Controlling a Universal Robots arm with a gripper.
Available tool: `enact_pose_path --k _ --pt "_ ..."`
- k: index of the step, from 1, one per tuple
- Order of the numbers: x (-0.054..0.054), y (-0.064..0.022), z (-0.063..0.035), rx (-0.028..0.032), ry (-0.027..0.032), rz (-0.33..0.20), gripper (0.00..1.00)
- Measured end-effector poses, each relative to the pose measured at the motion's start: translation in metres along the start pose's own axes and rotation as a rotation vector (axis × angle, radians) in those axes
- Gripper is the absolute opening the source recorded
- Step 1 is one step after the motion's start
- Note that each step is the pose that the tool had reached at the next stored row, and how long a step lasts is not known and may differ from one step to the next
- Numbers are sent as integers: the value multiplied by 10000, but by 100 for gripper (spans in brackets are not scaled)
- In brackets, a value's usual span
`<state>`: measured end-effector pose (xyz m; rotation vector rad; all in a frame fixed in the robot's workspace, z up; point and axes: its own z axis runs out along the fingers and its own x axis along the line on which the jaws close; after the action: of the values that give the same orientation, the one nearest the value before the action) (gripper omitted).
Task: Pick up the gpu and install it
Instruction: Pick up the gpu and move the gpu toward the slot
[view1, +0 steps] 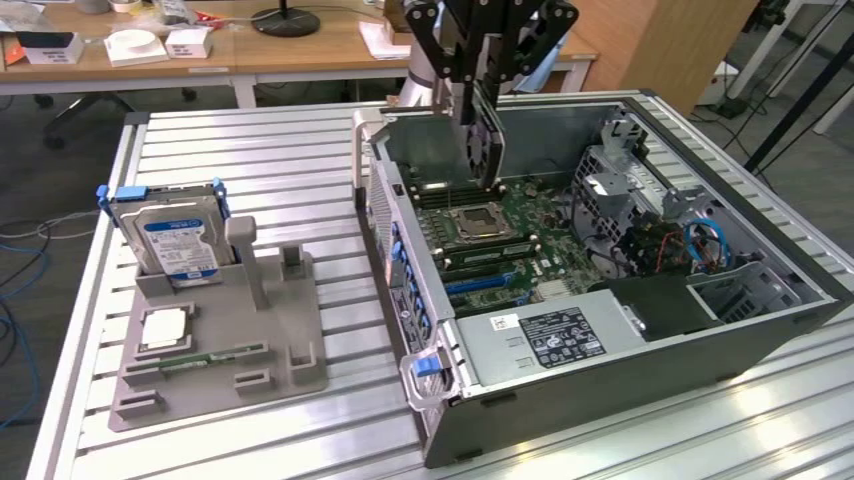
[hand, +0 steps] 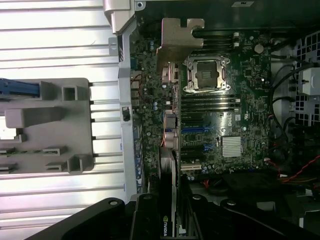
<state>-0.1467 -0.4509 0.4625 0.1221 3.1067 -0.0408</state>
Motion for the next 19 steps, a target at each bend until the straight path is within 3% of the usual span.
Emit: enact_pose_path --k 14,19 --pt "-34 3 11 -2 -2 0 26" --pt "-67 7 45 -1 -31 1 26"
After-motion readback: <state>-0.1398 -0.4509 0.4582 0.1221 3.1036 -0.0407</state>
